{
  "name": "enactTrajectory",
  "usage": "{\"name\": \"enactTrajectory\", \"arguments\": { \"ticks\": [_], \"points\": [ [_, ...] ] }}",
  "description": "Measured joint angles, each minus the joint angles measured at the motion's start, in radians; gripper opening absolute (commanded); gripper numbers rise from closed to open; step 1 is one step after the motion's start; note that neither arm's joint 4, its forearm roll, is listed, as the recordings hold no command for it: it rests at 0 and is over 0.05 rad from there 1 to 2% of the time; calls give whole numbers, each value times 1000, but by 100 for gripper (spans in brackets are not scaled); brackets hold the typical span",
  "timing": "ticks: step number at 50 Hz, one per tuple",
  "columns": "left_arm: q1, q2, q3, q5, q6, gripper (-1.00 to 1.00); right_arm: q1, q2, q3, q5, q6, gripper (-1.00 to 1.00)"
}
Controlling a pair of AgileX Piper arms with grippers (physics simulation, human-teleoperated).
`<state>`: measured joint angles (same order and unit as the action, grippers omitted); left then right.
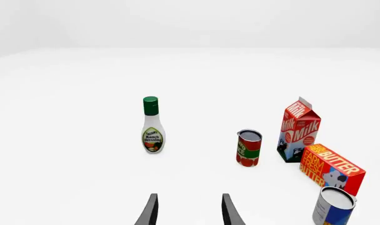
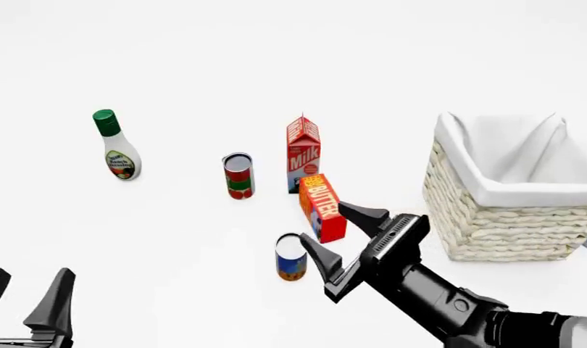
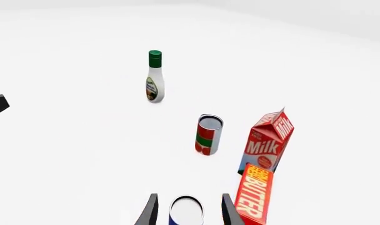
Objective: Pick the alphabet soup and place it in the basket.
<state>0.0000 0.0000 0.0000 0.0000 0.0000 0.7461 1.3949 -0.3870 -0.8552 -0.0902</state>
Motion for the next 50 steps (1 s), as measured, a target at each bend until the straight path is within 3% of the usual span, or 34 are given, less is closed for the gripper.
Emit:
{"name": "enactTrajectory", "arguments": {
  "ticks": [50],
  "points": [
    [0,0,0,0,0,100,3,354,-149,-92,45,100]
  ]
}}
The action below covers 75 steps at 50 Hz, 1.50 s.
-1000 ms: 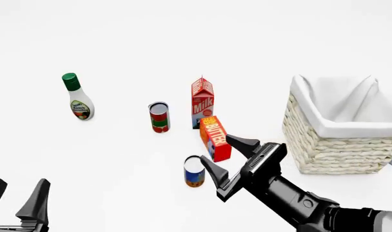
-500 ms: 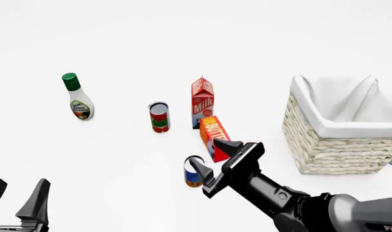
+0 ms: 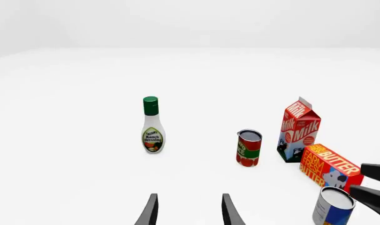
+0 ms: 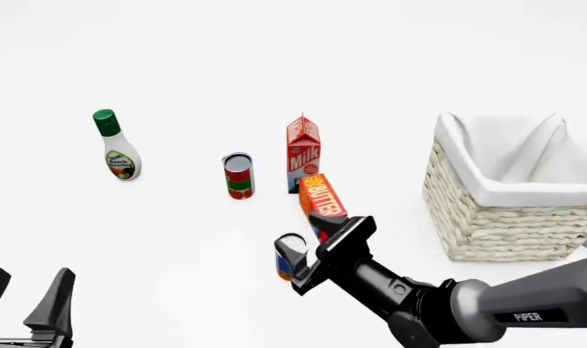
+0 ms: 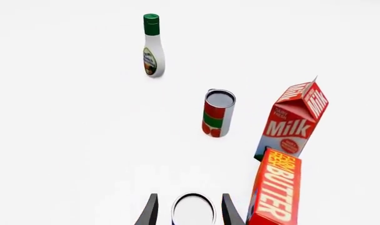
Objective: Pick the alphabet soup and place it in the basket.
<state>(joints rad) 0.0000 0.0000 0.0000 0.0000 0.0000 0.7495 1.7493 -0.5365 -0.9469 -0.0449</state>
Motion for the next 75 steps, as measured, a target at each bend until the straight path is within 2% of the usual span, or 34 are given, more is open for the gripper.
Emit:
{"name": "enactTrajectory", "arguments": {
  "ticks": [25,75],
  "points": [
    [0,0,0,0,0,100,-24,113,-54,-15,17,100],
    [0,0,0,0,0,100,-19,260,-126,-40,54,100]
  ]
}}
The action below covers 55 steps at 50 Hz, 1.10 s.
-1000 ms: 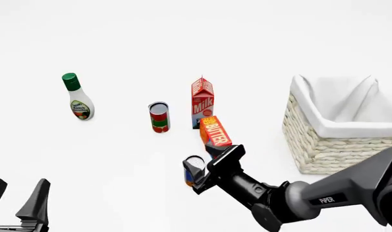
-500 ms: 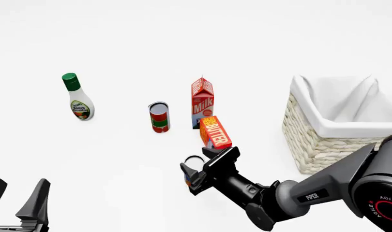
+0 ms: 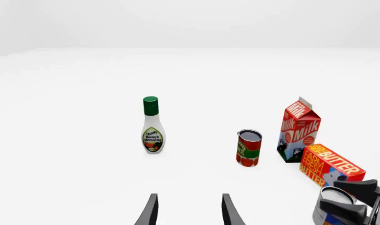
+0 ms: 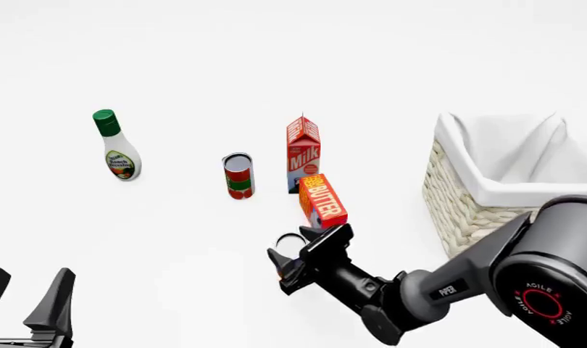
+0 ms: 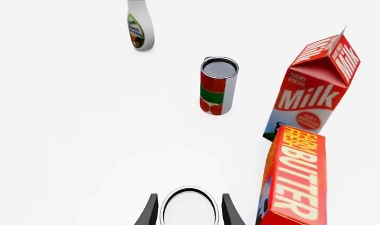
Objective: Pick the alphabet soup and place it in the basket.
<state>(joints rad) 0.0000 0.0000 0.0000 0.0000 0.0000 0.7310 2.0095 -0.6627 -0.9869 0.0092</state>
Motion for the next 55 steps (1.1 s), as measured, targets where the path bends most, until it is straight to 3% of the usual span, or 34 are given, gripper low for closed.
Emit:
{"name": "enactTrajectory", "arguments": {
  "ticks": [39,40,55],
  "points": [
    [0,0,0,0,0,100,2,92,-53,-1,13,100],
    [0,0,0,0,0,100,2,93,-54,-1,13,-100],
    [0,0,0,0,0,100,5,94,-55,-2,3,-100]
  ]
}}
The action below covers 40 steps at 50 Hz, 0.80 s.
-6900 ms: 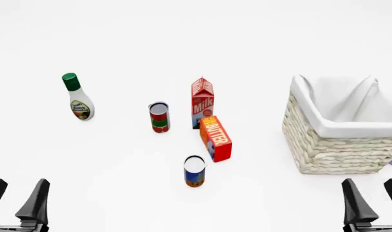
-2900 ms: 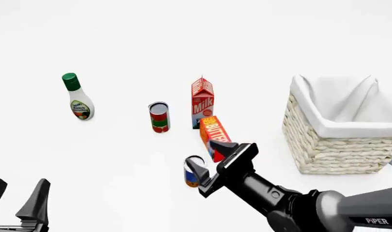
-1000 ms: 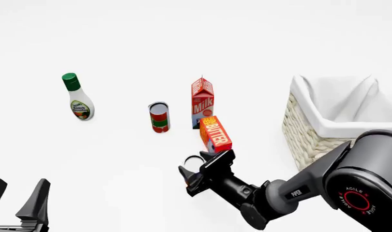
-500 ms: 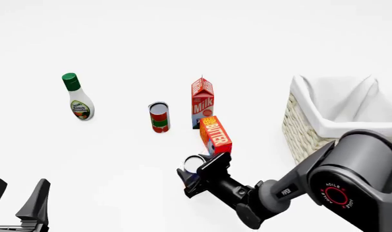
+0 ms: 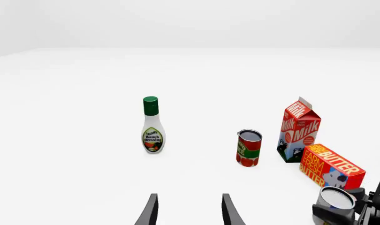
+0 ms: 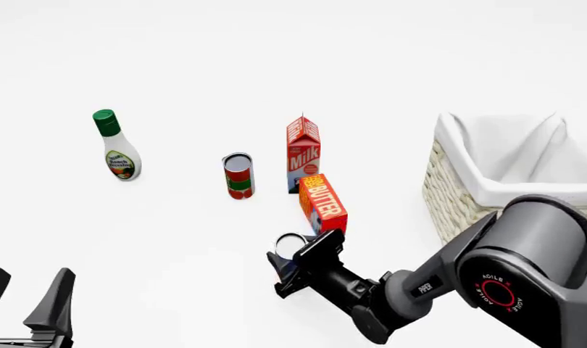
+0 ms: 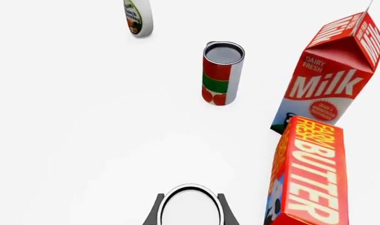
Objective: Pick the alphabet soup and place it in the basket.
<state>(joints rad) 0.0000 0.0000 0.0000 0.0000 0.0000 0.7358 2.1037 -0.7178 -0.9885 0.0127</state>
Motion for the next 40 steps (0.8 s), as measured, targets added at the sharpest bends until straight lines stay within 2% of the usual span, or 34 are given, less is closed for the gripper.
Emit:
{"name": "enactTrajectory", "arguments": {
  "ticks": [22,40],
  "points": [
    [0,0,0,0,0,100,16,-59,50,-8,-2,-100],
    [0,0,0,0,0,100,30,-249,136,16,-17,-100]
  ]
}}
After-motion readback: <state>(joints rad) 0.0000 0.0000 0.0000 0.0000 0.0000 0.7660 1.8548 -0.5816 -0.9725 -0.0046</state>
